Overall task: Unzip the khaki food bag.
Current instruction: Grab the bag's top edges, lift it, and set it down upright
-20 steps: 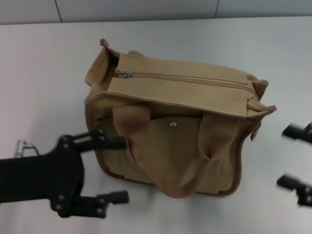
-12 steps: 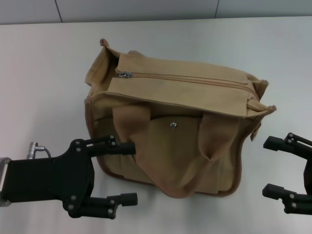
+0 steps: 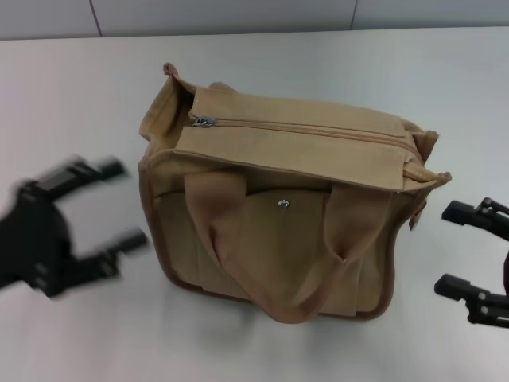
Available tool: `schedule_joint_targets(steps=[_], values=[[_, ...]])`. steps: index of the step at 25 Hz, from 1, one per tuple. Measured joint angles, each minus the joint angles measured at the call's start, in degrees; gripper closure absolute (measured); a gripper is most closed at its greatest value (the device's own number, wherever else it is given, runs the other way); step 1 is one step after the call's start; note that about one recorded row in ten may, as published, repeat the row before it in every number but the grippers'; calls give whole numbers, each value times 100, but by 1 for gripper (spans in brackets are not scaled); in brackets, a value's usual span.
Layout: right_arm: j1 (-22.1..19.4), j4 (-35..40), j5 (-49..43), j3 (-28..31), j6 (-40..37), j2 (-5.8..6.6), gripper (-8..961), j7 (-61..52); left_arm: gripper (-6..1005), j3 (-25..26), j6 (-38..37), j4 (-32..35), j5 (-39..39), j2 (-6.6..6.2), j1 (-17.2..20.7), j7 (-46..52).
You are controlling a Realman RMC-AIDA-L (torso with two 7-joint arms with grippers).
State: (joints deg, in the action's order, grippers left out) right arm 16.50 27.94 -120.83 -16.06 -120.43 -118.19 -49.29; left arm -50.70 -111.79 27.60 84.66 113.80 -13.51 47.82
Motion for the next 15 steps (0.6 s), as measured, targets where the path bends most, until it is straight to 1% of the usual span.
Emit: schedule_joint_targets(steps=[1,3,4,6,7,8,11,12,15], values=[[-5,-8,3,76,0,-1,104,32,170,301,23,0,11,34,85,-23],[2,-16,4,107,0,-2,104,54,170,663,95,-7,47,98,179,-29],[2,-16,4,107,0,-2,104,54,170,763,172,-14,70,155,202,-34],[35,-20,5,111,2,-2,104,54,170,771,329,-14,84,255,197,-81],[59,-23,6,110,4,-2,104,54,170,750,413,-15,102,330,176,-124],[70,-23,6,107,5,-2,104,54,169,721,541,-33,179,444,81,-257],[98,-23,8,95,5,-3,104,55,169,704,582,-88,228,481,10,-318],[101,-22,8,95,5,-2,104,54,169,665,683,-339,293,503,-205,-389],[76,-17,8,102,4,-2,104,54,170,632,941,-734,296,475,-535,-268]])
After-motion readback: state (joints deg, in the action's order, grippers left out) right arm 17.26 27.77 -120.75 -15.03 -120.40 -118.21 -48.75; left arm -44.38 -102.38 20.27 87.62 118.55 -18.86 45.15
